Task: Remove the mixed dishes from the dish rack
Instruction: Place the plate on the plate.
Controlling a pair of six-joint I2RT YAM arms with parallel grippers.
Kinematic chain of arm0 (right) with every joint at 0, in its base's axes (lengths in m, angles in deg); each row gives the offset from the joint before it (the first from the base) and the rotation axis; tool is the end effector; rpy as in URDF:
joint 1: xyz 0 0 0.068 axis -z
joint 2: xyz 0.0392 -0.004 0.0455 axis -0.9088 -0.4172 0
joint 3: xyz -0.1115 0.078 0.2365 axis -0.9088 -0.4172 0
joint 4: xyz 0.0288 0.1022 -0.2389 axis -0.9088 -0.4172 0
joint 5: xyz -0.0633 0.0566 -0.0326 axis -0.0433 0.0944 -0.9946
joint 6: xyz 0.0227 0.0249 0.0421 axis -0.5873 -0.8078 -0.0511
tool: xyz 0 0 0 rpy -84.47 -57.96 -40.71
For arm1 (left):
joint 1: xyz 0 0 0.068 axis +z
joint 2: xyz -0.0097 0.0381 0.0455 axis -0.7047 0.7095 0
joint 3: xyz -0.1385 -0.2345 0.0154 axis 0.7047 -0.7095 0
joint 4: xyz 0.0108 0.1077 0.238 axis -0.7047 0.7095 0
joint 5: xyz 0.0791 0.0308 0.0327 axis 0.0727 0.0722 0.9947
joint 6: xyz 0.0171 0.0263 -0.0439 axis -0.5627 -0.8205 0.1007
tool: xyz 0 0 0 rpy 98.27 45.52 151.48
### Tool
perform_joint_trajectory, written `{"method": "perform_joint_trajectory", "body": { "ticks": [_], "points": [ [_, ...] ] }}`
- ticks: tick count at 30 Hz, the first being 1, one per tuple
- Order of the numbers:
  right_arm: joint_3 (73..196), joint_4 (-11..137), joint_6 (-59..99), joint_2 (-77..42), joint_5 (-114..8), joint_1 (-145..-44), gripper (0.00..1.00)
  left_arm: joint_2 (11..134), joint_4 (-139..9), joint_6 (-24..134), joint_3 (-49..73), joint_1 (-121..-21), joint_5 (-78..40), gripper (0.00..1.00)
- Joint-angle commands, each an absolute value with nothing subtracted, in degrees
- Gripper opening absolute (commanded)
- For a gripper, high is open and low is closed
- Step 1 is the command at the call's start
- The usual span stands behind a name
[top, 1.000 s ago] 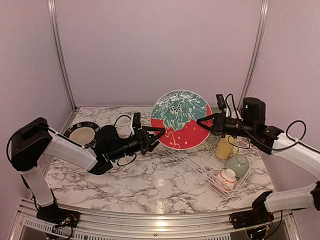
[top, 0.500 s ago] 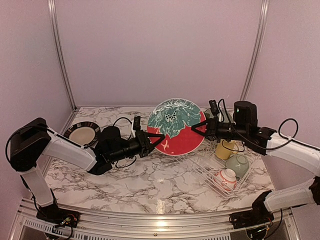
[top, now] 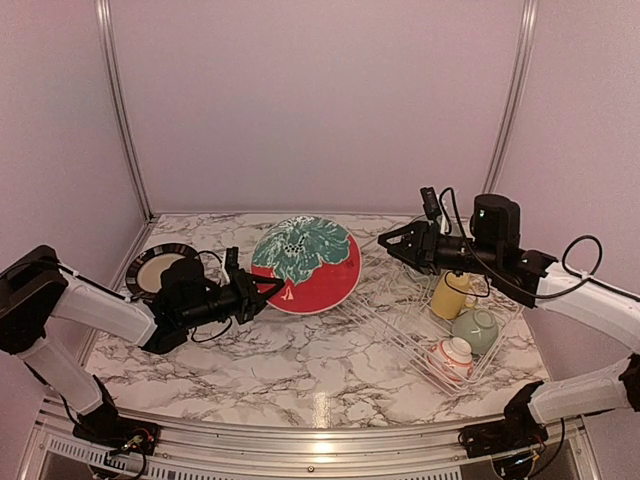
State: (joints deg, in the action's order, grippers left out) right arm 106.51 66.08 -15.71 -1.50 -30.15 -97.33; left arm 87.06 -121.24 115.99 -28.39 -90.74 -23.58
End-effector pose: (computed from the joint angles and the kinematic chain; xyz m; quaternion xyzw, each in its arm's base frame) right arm 0.2124 0.1540 0.3099 -0.0895 0.7763 0.5213 0.3429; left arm 0.2096 -0.2280 0.1995 -0.0869 0.7023 -0.6448 0.2888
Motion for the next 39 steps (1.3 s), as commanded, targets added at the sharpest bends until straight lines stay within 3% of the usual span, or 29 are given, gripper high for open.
{"method": "perform_joint_trajectory", "body": {
  "ticks": [1, 6, 11, 16, 23, 31, 39],
  "points": [
    [109.5, 65.1, -13.6, -0.2, -31.6, -97.5, 0.63, 76.1, -125.6, 116.5, -32.3, -84.5, -23.9, 0.00],
    [109.8, 63.7, -12.7, 0.4, -32.8, -97.3, 0.63, 60.6, -104.5, 111.9, -35.3, -75.2, -21.1, 0.00],
    [109.9, 61.5, -12.2, 0.8, -33.1, -96.7, 0.63, 41.4, -72.7, 109.2, -34.5, -67.5, -4.1, 0.00],
    [109.9, 61.2, -12.2, 1.2, -33.2, -96.4, 0.63, 29.2, -62.0, 108.3, -33.3, -61.6, 3.5, 0.00],
    [110.3, 60.2, -12.0, 1.6, -33.3, -96.2, 0.63, 36.0, -58.6, 104.4, -28.4, -50.1, -8.4, 0.00],
    [110.1, 57.5, -11.6, 4.9, -35.5, -95.9, 0.63, 46.2, -77.5, 110.1, -32.0, -38.7, -21.8, 0.00],
    [110.3, 55.4, -10.9, 7.0, -36.9, -95.3, 0.63, 62.5, -87.7, 110.4, -28.8, -36.2, -28.9, 0.00]
  ]
}}
